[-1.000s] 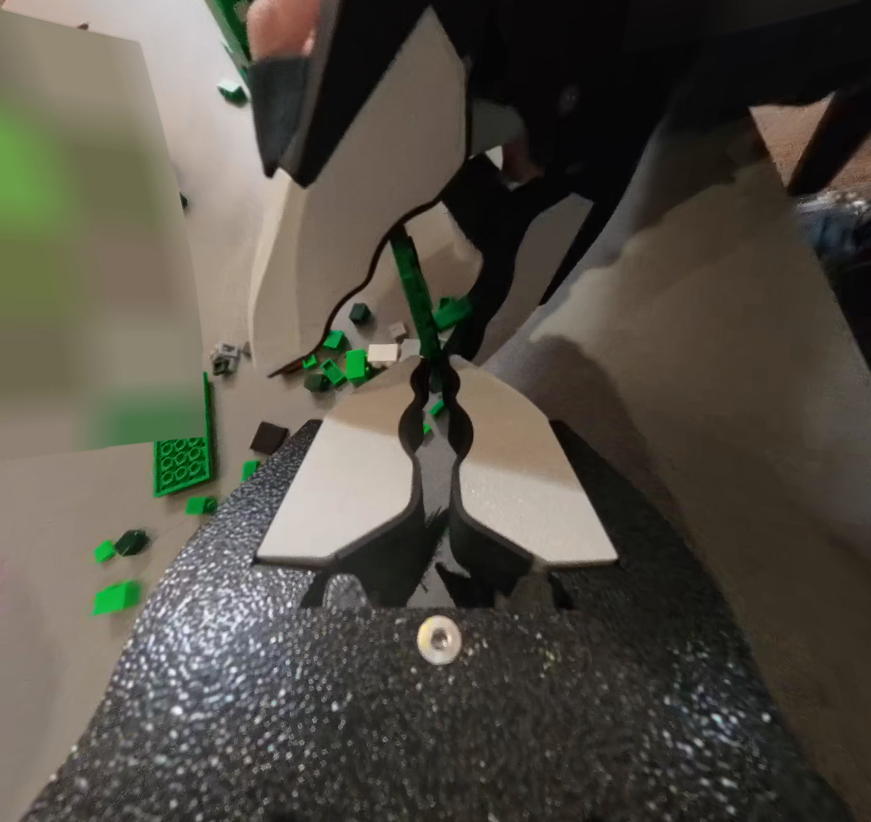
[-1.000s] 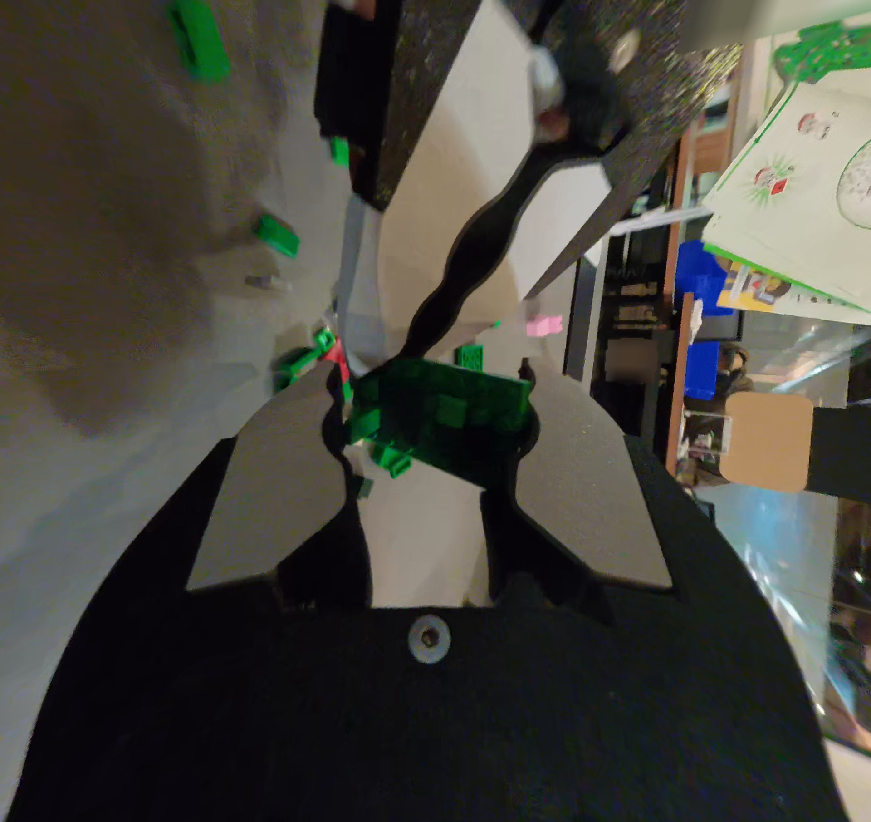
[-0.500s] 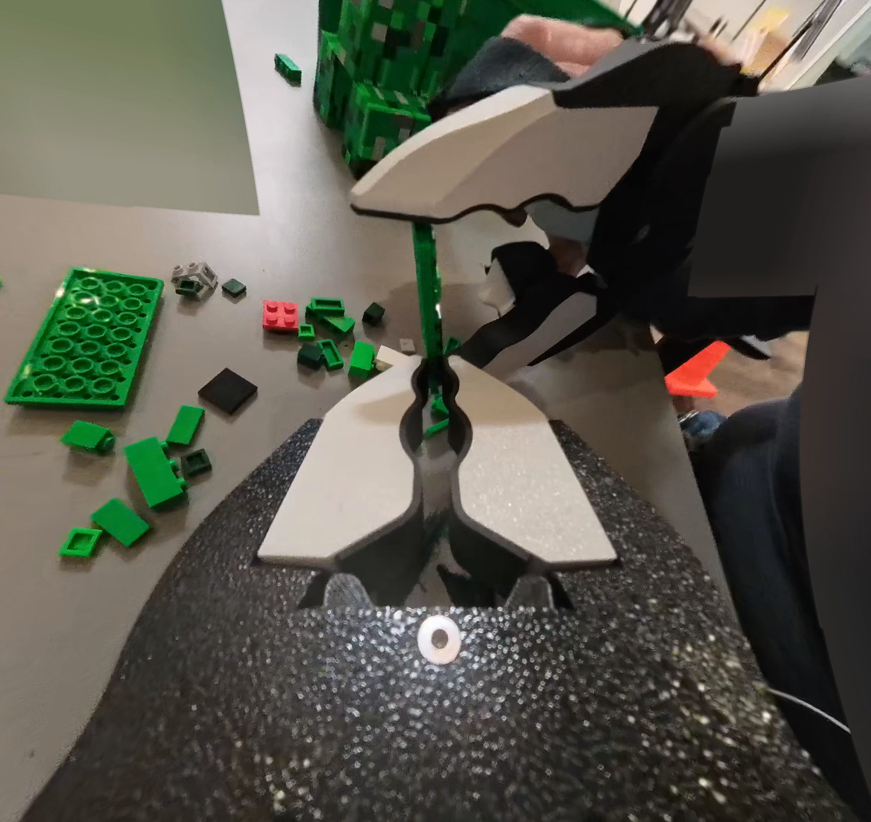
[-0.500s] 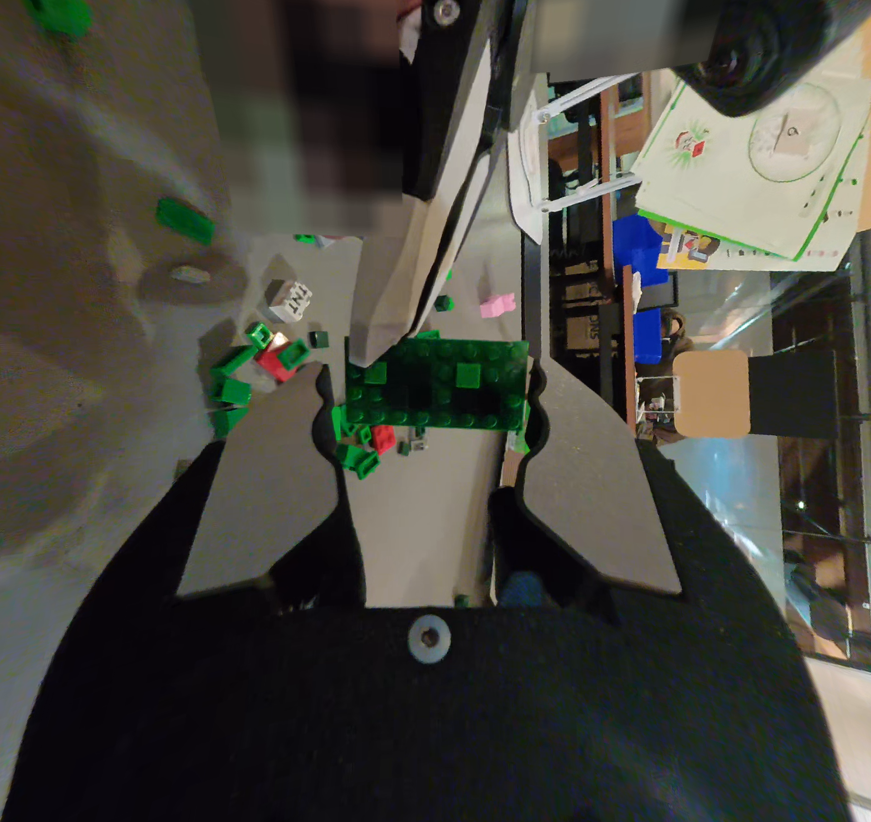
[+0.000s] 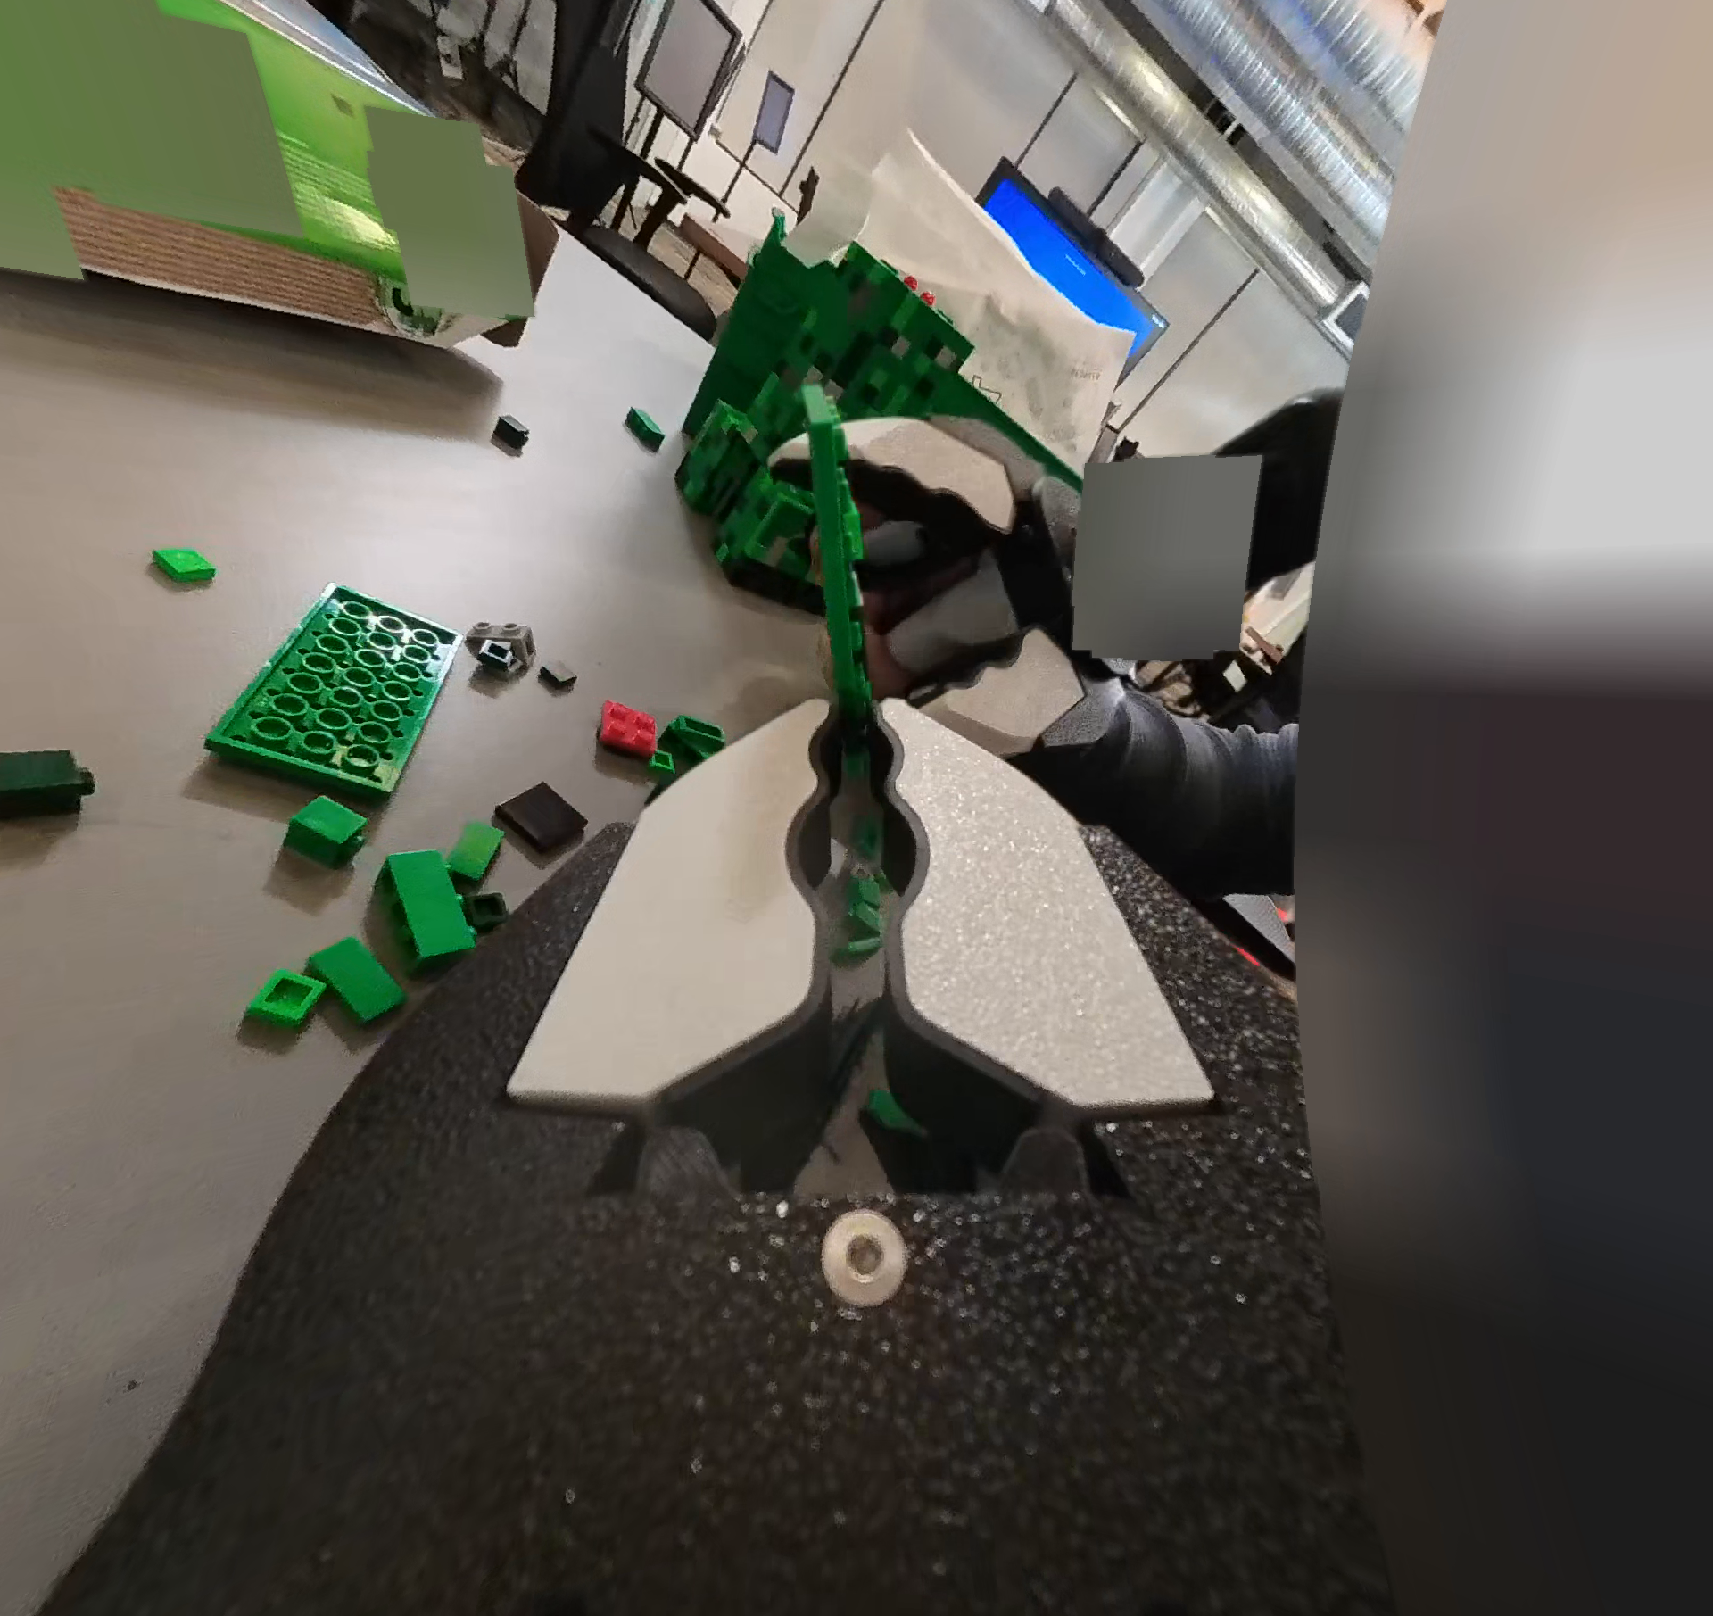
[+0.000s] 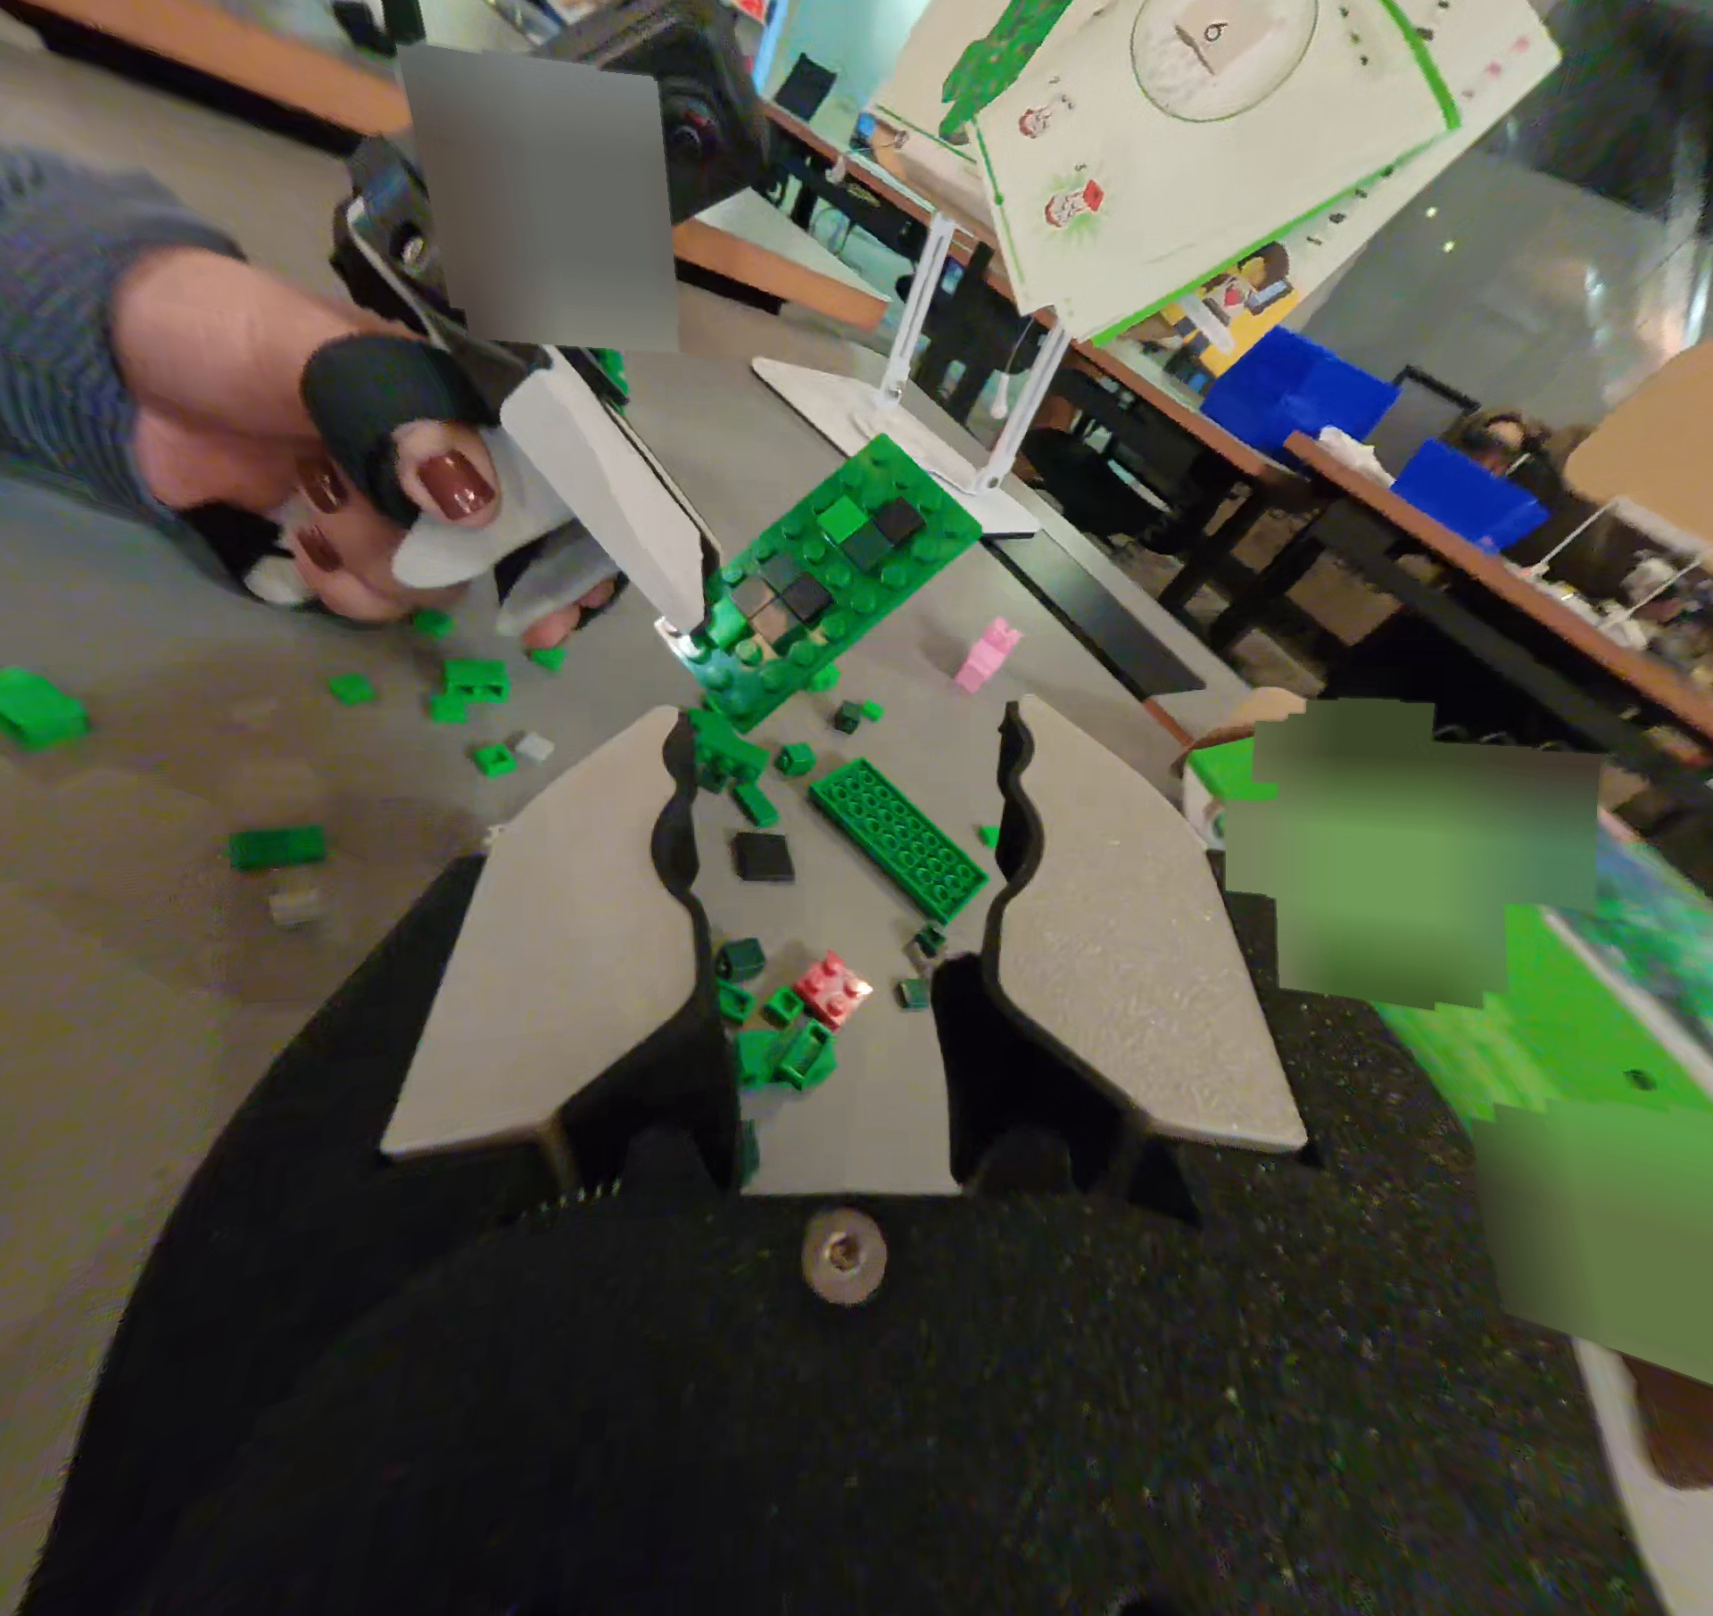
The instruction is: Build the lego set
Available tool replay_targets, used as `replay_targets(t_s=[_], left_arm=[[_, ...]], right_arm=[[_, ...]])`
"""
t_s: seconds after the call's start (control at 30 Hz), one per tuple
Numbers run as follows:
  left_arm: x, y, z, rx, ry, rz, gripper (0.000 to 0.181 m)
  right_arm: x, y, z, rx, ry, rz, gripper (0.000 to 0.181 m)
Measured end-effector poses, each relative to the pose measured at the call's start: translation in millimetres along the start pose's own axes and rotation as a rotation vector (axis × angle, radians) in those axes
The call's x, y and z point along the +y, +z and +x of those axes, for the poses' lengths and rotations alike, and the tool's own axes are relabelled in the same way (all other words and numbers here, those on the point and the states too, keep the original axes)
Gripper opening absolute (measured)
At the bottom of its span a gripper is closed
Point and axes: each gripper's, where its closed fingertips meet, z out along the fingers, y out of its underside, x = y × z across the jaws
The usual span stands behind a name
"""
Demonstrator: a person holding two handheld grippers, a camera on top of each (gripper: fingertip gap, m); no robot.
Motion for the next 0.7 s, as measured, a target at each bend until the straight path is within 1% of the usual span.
replay_targets(t_s=[0.07, 0.13, 0.2, 0.27, 0.3, 0.33, 0.37, 0.43, 0.5, 0.57, 0.6, 0.63, 0.7], left_arm=[[-0.3, 0.1, 2.4, 0.016, 0.006, 0.003, 0.004], [1.6, 0.9, 8.9, 0.060, 0.024, -0.010, 0.004], [8.3, 2.5, 21.4, 0.136, 0.068, -0.055, 0.004], [18.3, 6.1, 28.0, 0.162, 0.106, -0.121, 0.004], [23.0, 8.0, 31.1, 0.173, 0.124, -0.153, 0.004], [25.7, 9.8, 30.4, 0.157, 0.138, -0.171, 0.005], [26.3, 11.0, 27.5, 0.126, 0.149, -0.175, 0.005], [19.5, 12.7, 19.0, 0.041, 0.198, -0.135, 0.007], [4.0, 12.4, 5.5, -0.106, 0.281, -0.038, 0.038], [-6.4, 10.7, -6.3, -0.271, 0.389, 0.019, 0.063], [-5.9, 12.1, -9.2, -0.338, 0.463, 0.005, 0.071], [-3.8, 14.1, -13.6, -0.418, 0.547, -0.027, 0.074], [-1.4, 15.2, -25.9, -0.612, 0.728, -0.095, 0.075]], right_arm=[[-3.6, 0.5, -3.4, -0.049, 0.117, 0.033, 0.061], [-11.3, -1.2, -8.6, -0.140, 0.275, 0.089, 0.051], [-18.3, -4.6, -14.0, -0.250, 0.411, 0.141, 0.045], [-24.5, -9.4, -18.3, -0.352, 0.517, 0.187, 0.042], [-25.7, -11.2, -19.5, -0.389, 0.552, 0.200, 0.036], [-26.4, -13.3, -22.0, -0.428, 0.563, 0.210, 0.023], [-26.2, -14.7, -24.6, -0.457, 0.565, 0.211, 0.013], [-24.3, -12.5, -18.4, -0.421, 0.592, 0.213, 0.011], [-19.5, -8.9, -6.7, -0.339, 0.621, 0.209, 0.006], [-17.3, -6.0, 4.2, -0.270, 0.673, 0.223, 0.006], [-17.7, -5.0, 8.0, -0.251, 0.713, 0.240, 0.006], [-19.2, -4.0, 10.0, -0.247, 0.760, 0.260, 0.006], [-24.5, -2.5, 6.9, -0.295, 0.853, 0.297, 0.006]])
